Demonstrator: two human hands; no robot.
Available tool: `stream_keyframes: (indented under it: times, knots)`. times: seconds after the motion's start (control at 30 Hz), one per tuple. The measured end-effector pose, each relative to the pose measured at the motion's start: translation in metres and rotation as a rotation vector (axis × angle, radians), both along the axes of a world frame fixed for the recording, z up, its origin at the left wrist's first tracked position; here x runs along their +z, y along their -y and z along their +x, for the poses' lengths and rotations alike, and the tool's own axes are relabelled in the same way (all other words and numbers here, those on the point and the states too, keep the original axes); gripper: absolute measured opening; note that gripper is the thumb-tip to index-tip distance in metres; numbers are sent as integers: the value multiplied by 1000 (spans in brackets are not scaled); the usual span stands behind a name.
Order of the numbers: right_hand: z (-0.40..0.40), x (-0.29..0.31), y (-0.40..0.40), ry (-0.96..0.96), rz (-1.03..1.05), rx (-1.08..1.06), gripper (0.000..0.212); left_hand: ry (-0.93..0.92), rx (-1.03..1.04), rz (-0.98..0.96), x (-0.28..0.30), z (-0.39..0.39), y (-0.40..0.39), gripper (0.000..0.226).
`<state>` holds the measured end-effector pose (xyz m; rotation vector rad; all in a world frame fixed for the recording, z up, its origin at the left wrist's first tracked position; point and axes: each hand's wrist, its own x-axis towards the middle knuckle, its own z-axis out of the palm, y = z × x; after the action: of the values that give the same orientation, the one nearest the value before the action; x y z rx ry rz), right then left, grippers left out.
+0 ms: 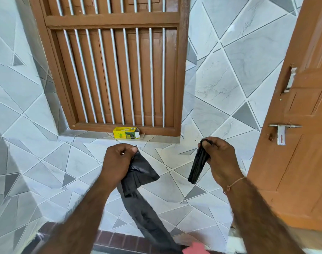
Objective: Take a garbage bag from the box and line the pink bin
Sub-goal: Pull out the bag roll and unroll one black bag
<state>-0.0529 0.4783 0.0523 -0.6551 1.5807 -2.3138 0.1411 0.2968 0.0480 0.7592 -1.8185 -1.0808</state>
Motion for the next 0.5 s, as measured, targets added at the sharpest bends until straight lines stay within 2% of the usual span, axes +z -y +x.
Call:
stream_keyframes:
  times: [0.13, 0.23, 0.3, 0.4, 0.5]
  knots:
    - [2, -8, 10, 49, 16, 88, 20, 46, 17, -20, -16, -2, 1, 17]
    - [1, -24, 22, 39, 147, 39, 18, 93, -36, -12, -29, 2, 7, 9]
    - [1, -33, 35, 36, 183, 24, 17, 118, -41, -10, -34, 2, 16, 13]
    - [2, -39, 62, 136, 143, 73, 15, 104, -31, 9, -39, 2, 41, 16]
    - [1, -42, 91, 251, 37, 129, 5, 82, -46, 32, -45, -2, 73, 11]
